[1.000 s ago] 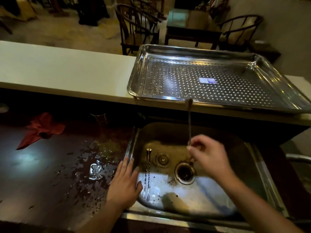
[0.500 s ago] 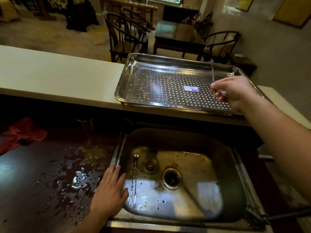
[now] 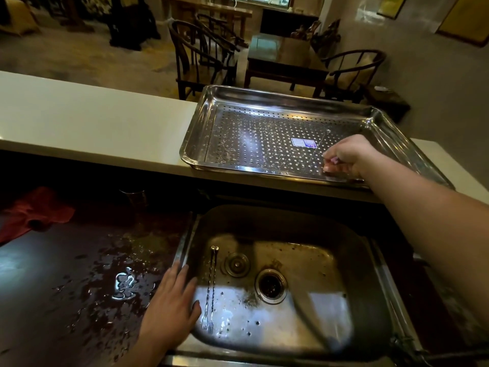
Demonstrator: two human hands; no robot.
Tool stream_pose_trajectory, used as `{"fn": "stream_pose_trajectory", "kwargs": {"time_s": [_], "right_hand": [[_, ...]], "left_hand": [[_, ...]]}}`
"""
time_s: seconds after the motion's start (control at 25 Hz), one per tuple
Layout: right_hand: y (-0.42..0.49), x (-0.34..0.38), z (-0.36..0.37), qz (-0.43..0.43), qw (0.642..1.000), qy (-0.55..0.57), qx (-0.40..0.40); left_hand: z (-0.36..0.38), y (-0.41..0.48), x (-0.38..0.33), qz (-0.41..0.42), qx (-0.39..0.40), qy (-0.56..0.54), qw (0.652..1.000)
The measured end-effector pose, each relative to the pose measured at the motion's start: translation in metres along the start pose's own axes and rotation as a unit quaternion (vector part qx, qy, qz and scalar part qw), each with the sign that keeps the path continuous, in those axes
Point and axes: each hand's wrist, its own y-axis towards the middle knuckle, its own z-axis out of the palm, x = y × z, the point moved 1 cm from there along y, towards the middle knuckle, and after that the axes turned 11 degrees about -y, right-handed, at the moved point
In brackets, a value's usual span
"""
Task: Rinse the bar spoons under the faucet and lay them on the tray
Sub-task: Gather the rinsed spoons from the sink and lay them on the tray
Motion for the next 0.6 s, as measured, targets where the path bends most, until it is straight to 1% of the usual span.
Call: {"fn": "stream_pose_trajectory", "kwargs": {"time_s": [0.08, 0.2, 0.28, 0.44, 0.6], "right_hand": [[-0.016, 0.006, -0.003, -0.068, 0.997, -0.014, -0.026], [-0.045, 0.016, 0.002, -0.154, 0.987, 0.036, -0.028], [-0.067, 0.021, 0.009, -0.192, 0.979, 0.066, -0.017], [-0.113, 0.026, 0.030, -0.275, 0.957, 0.090, 0.025], [-0.148, 0.016, 0.065, -0.315, 0.941, 0.093, 0.085]], "left_hand": [[-0.003, 0.001, -0.001, 0.009, 0.001, 0.002, 1.000], [-0.006, 0.002, -0.004, 0.025, 0.004, 0.000, 1.000], [-0.008, 0.001, -0.005, 0.022, 0.004, 0.005, 1.000], [-0.011, 0.000, -0.008, 0.013, 0.016, 0.009, 1.000], [-0.015, -0.001, -0.011, -0.001, 0.037, 0.012, 0.999]]}}
